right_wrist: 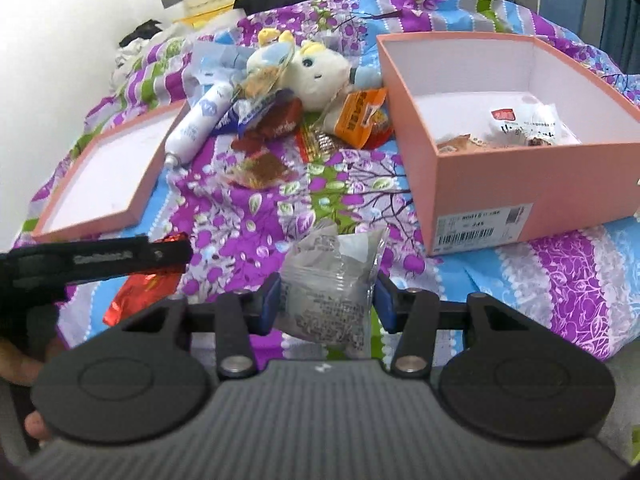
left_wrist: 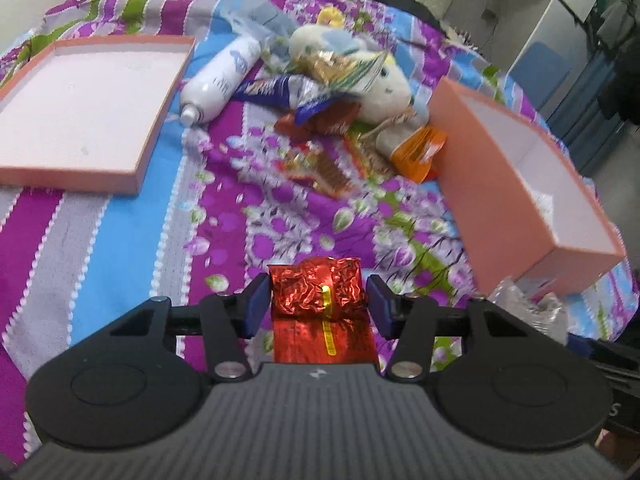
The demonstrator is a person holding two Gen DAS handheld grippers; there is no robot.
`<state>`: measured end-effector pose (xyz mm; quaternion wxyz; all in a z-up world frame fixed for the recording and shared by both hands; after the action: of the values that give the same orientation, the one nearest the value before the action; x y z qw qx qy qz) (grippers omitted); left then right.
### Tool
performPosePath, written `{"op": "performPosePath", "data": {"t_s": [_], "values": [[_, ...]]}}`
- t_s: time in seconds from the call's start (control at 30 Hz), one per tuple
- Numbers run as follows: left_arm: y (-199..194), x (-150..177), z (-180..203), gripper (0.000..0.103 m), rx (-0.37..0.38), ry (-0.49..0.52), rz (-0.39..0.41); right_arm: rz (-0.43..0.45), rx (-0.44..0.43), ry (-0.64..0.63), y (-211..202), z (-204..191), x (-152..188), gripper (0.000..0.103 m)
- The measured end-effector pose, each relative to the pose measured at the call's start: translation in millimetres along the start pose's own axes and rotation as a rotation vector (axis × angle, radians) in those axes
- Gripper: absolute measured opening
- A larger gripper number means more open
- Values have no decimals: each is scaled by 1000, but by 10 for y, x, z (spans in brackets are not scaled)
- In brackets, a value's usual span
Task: Organize snacks
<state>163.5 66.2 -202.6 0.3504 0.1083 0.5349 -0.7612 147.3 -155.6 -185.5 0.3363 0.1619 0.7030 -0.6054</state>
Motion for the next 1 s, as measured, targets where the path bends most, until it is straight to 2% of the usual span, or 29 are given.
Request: {"op": "performPosePath", "data": {"t_s": [0.27,0.43,0.6,0.73,0.9,1.0], "values": [[-207,-476,195,58,7,-8,-18,-10,7,-60,-70,-33,-431,51],[-426,-654,447,58,38,-2,3,35,8,-73,-257,31,-620,51],[-583,-543,686,58,117,39,42,106,18,-31,-470,198,-568,51],[-783,-353,879,58,178,29,26,133,69,-24,-767,295,-463,51],[-1178,-171,1103,58,184,91,71,173,94,13,-1221,419,-342,51],[-1353,-93,1243,58,221,114,87,192,94,62,-1432,517,-265,51]]}}
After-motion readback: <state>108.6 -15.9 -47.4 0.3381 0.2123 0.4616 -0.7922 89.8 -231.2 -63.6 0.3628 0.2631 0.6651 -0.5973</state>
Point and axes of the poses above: each gripper's, at about its wrist camera, not at the fingertips, and y roughly the way its jaws point, z to its right, x to its underside, the point moved 4 cm from there along y, roughly the way its jaws point, and after that the axes turned 11 degrees about -y, right-handed, at the moved point
